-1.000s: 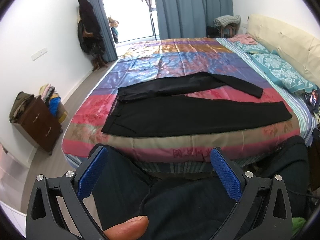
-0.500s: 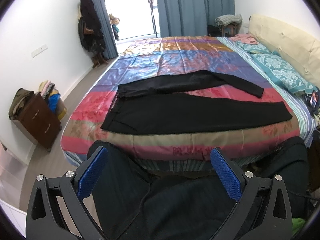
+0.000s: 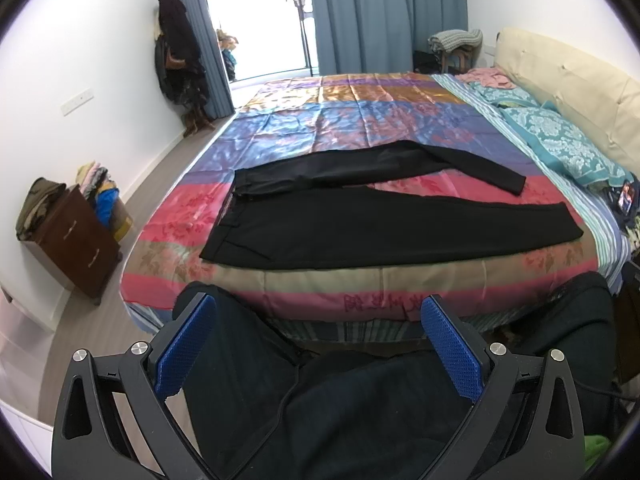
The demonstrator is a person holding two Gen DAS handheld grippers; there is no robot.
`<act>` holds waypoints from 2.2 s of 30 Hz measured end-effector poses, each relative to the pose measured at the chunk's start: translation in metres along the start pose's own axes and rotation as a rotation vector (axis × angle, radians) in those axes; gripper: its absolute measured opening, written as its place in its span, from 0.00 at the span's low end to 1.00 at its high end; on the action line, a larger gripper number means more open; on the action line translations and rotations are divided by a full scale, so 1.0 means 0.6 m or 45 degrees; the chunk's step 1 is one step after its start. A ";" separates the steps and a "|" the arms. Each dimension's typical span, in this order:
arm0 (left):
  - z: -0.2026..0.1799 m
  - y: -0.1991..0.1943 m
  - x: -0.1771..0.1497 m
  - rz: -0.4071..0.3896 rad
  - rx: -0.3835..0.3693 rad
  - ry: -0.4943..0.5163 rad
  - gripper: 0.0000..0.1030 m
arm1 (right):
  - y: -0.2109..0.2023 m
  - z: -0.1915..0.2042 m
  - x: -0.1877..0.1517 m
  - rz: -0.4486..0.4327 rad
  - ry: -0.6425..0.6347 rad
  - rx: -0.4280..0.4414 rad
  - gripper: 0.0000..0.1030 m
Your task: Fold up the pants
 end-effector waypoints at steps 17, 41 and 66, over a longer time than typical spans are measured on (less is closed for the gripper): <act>0.001 0.000 0.000 0.003 -0.001 -0.001 0.99 | 0.007 0.006 -0.002 0.008 -0.010 0.024 1.00; 0.005 0.048 0.148 -0.060 -0.043 -0.029 0.99 | -0.099 -0.004 0.187 -0.761 -0.037 0.141 1.00; -0.067 0.327 0.147 0.323 0.004 -0.049 0.99 | 0.785 -0.090 0.227 0.183 -0.900 0.110 0.79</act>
Point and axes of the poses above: each gripper's, at about its wrist camera, not at the fingertips, and y roughly the way its jaws point, z to its left, x to its top, the point moved 9 cm from there along y, roughly the way its jaws point, and after that the axes turned 3 degrees about y, right-handed, at the moved point
